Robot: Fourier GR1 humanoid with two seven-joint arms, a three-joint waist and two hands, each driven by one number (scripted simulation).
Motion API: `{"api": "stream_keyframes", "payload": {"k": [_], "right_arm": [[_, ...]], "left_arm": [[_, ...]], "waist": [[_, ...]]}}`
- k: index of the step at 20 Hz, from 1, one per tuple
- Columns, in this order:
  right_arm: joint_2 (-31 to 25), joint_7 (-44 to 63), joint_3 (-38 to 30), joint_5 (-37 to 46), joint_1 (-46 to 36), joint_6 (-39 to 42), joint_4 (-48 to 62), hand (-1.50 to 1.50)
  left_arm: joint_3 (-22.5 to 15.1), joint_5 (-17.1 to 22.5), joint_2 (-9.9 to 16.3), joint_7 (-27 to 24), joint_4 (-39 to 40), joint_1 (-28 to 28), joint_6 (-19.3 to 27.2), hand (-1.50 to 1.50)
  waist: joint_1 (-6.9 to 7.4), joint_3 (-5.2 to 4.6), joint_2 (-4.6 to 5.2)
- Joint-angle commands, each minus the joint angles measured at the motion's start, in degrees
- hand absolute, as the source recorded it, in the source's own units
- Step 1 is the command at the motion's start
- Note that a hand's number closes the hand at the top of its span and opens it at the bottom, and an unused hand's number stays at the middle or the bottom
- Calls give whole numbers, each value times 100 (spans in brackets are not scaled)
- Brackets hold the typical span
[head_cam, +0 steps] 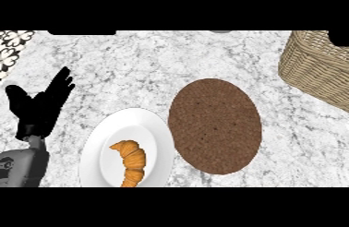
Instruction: Pick the lemon from the placemat and place it in the basket
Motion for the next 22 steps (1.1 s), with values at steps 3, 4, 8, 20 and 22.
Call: {"api": "stream_keyframes", "payload": {"k": [3, 4, 8, 20, 22], "right_arm": [[-60, -223, -577, -159, -48, -955, 1048, -150], [-179, -199, -399, -91, -287, -797, 1311, -150], [-432, -863, -388, -449, -240, -736, 1593, -150], [-754, -1144, -1860, -2044, -189, -1276, 1232, -150], [-887, -1358, -2155, -2353, -76, -1324, 1304, -150]], "left_arm": [[-89, 26, -34, 262, -442, 198, -78, 0], [-22, -222, -130, -247, 331, -137, 104, 0], [104, -64, -15, -89, 283, -125, -138, 0], [137, -69, -50, 116, -217, 157, -33, 0], [124, -99, -3, 202, -165, -25, -49, 0]], "waist": [[47, 3, 1], [-2, -2, 9], [-13, -2, -1], [-112, 4, -49], [-94, 5, -26]]}}
